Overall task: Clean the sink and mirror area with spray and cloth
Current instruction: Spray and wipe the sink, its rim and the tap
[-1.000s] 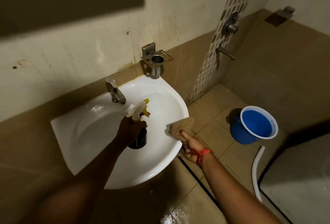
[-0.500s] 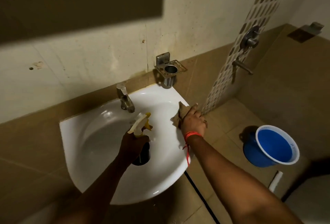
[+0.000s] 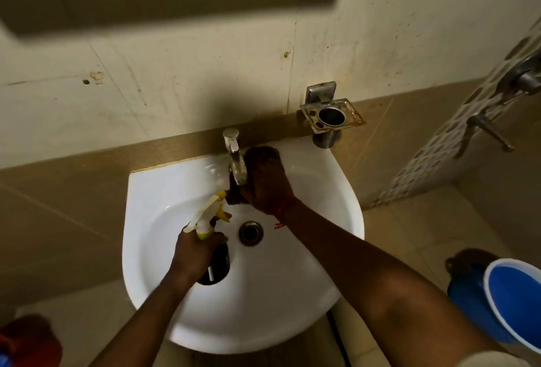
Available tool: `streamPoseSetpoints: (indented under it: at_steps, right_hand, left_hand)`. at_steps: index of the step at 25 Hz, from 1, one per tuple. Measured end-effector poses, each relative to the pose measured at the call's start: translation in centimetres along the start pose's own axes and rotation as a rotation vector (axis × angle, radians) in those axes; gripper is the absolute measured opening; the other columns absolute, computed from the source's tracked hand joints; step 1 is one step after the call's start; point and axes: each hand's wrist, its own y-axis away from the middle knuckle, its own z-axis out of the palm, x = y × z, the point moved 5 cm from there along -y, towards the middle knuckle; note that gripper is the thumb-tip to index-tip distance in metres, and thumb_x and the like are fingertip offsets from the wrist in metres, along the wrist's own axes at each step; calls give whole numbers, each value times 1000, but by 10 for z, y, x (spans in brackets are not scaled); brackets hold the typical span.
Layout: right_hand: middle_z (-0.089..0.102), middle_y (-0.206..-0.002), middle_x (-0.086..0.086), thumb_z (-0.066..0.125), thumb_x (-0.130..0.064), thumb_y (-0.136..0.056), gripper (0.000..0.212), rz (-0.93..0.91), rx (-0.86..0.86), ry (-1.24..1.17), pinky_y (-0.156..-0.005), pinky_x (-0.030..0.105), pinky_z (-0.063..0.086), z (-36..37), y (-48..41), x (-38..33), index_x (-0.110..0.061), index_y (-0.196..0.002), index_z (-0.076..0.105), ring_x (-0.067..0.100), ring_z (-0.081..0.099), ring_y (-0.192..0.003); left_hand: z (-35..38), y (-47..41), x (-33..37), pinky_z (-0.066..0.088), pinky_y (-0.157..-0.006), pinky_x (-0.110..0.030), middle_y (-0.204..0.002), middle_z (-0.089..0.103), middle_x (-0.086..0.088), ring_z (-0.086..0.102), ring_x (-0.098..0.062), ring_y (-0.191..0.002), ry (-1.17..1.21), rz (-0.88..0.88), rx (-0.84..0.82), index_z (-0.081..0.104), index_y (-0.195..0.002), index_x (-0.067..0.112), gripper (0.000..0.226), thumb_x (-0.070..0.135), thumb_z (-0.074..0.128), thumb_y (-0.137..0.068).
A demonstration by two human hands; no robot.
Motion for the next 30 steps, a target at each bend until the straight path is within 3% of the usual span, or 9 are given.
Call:
streamPoseSetpoints:
  at_steps: [4, 8, 10, 12, 15, 18, 21, 26, 30]
  right_hand:
    - [58, -136, 2, 44, -49, -93, 51, -5, -139, 157, -120, 51, 22, -8, -3, 49, -22, -135, 56, 27, 44, -136]
    - [66, -106, 1, 39, -53, -97, 36, 520, 161, 186, -103, 46, 41, -50, 41, 107, -27, -102, 63, 25, 59, -108]
    - [63, -106, 4, 44, -62, -91, 37, 587, 34, 298, -92, 41, 50, -52, 57, 130, -31, -103, 60, 26, 59, -102]
    - [59, -115, 14, 45, -60, -89, 44, 626, -135, 446, -94, 43, 49, -51, 65, 141, -27, -114, 58, 34, 54, -108]
    - [59, -113, 11, 35, -48, -95, 44, 694, -74, 536, -104, 47, 37, -40, 47, 101, -17, -111, 61, 34, 52, -111]
    - [56, -103, 1, 39, -52, -93, 41, 546, 98, 201, -105, 42, 32, -6, 18, -6, -17, -100, 59, 22, 48, -109]
    - [63, -109, -2, 45, -44, -101, 32, 596, 293, -161, -109, 40, 33, 37, 27, -94, -18, -107, 64, 18, 52, -118]
    - [67, -108, -2, 53, -54, -95, 41, 232, 22, 53, -114, 36, 30, 88, -13, -126, -20, -113, 67, 16, 58, -113]
    - [65, -123, 13, 27, -62, -90, 70, 629, -16, 161, -115, 48, 31, 78, -48, -104, -11, -118, 66, 31, 54, -125]
  left_hand:
    - [1, 10, 2, 48, -86, -25, -109, 75, 11, 65, 7, -103, -17, 5, -13, 72, -91, 26, 29, 11, 69, -67]
    - [7, 15, 1, 53, -94, -40, -117, 74, 2, 66, -17, -116, 24, -15, -26, 71, -101, 23, 37, 5, 77, -70]
    - [0, 22, 3, 55, -95, -48, -117, 74, -2, 67, -24, -113, 43, -39, -2, 70, -108, 22, 43, 11, 78, -67]
    - [-10, 32, 6, 56, -92, -51, -110, 73, -4, 67, -31, -107, 49, -56, 22, 68, -106, 24, 40, 6, 79, -71]
    - [-35, 35, 2, 51, -82, -43, -96, 69, 2, 63, -31, -96, 72, -84, 49, 66, -102, 28, 40, 0, 78, -76]
    - [-70, 38, 5, 50, -88, -34, -106, 71, 4, 66, -16, -102, 65, -15, 85, 71, -103, 18, 36, -8, 74, -78]
    - [-101, 49, 13, 48, -78, -24, -99, 66, 18, 62, 2, -93, 38, 11, 154, 67, -90, 29, 39, -8, 72, -80]
    - [-136, 54, 13, 50, -69, -16, -95, 66, 17, 67, 5, -82, 47, 28, 237, 66, -95, 27, 39, -8, 72, -79]
    - [-142, 63, -1, 51, -66, -15, -95, 66, 19, 65, 0, -85, 106, -13, 244, 66, -104, 20, 38, -8, 73, -79]
